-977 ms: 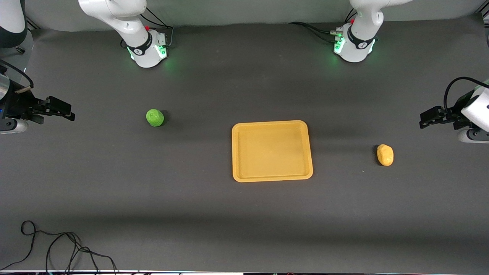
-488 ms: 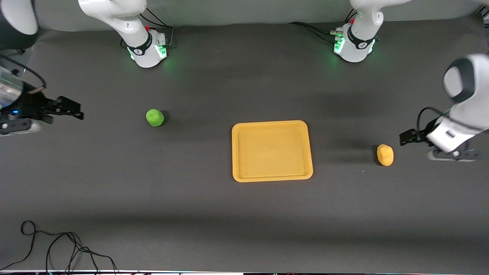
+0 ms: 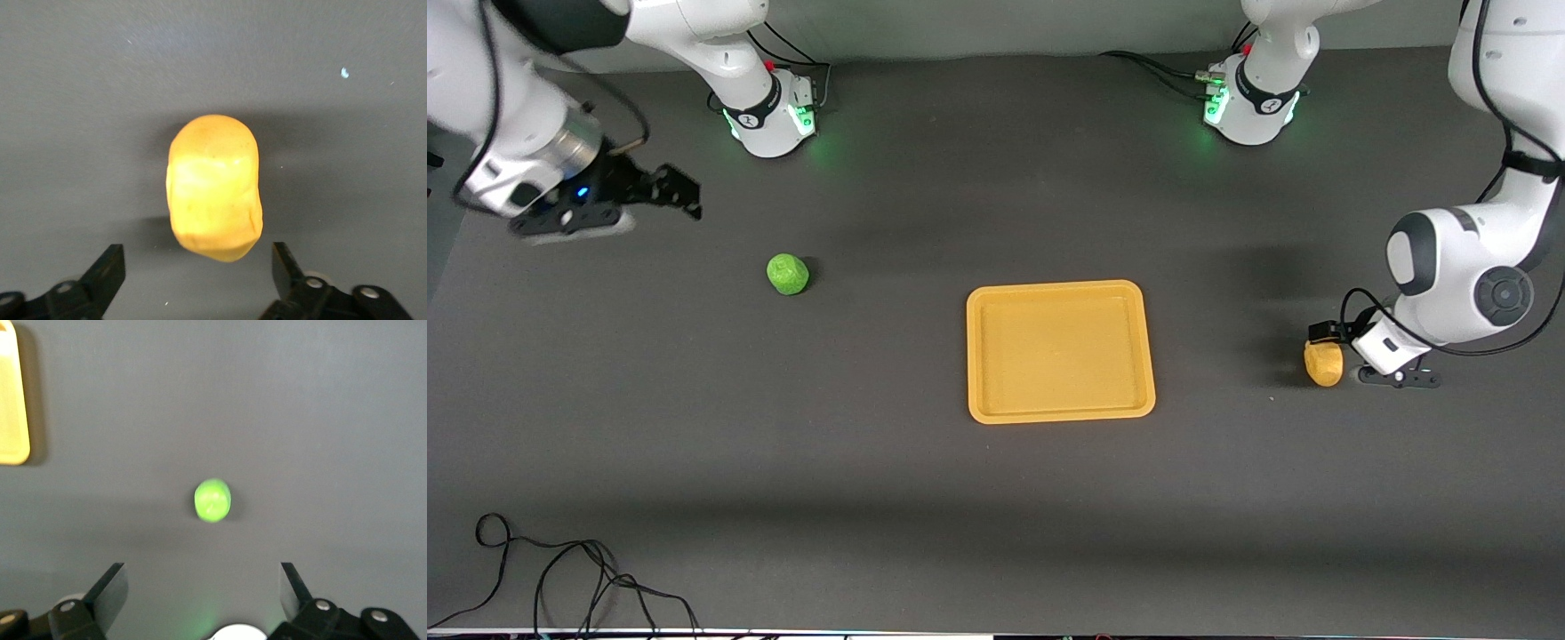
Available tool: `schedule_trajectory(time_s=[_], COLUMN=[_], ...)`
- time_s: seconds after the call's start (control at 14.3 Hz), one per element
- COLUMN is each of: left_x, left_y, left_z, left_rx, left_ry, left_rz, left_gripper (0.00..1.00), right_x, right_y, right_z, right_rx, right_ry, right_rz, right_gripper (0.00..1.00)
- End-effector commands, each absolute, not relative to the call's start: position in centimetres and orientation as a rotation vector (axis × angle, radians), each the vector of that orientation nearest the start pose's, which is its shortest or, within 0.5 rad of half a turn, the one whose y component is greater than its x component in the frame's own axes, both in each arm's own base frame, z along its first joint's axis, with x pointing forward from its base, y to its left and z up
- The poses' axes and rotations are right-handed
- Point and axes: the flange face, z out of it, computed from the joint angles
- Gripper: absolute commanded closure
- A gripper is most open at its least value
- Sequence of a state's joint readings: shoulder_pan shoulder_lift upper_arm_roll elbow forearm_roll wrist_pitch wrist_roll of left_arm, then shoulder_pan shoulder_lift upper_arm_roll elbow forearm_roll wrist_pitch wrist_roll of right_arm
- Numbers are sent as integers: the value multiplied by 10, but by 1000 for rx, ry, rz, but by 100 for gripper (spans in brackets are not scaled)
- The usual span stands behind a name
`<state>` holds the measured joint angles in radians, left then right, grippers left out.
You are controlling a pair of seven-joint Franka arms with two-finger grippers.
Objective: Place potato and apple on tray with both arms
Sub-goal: 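Lower the left gripper onto the potato while the right gripper reaches the apple, then grasp the potato with the left gripper while the right gripper grasps the apple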
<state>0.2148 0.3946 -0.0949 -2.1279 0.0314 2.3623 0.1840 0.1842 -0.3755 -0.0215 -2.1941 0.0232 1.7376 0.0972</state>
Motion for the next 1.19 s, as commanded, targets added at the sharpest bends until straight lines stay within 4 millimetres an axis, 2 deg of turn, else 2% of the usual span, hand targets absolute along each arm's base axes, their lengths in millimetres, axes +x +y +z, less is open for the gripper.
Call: schedule_trajectory(time_s=[0.0, 0.07, 0.21, 0.35, 0.42, 0.56, 0.63, 0.98, 1.12], left_x=[561, 563, 569, 580, 588, 600, 604, 586, 571], left_y=[66, 63, 60, 53, 38, -13, -41, -189, -230], left_z=[226, 222, 229, 256, 273, 306, 314, 319, 308], left_rx=[-3159, -3161, -3159, -3173, -3184, -3196, -3197, -3253, -3243], left_ry=[181, 182, 178, 150, 124, 23, -15, -167, -148], left_rz=[212, 229, 210, 214, 243, 276, 261, 227, 257], left_gripper=[70, 71, 86, 90, 90, 90, 87, 87, 87], right_x=[390, 390, 391, 389, 388, 392, 394, 382, 376], right_y=[82, 82, 82, 82, 82, 83, 83, 79, 77], right_z=[512, 508, 493, 453, 429, 383, 362, 274, 244], right_rx=[-3112, -3112, -3114, -3113, -3112, -3114, -3116, -3117, -3118], right_ry=[-56, -58, -58, -53, -55, -52, -54, -54, -51], right_rz=[105, 96, 88, 57, 36, 23, 24, -49, -76], right_gripper=[0, 0, 0, 0, 0, 0, 0, 0, 0])
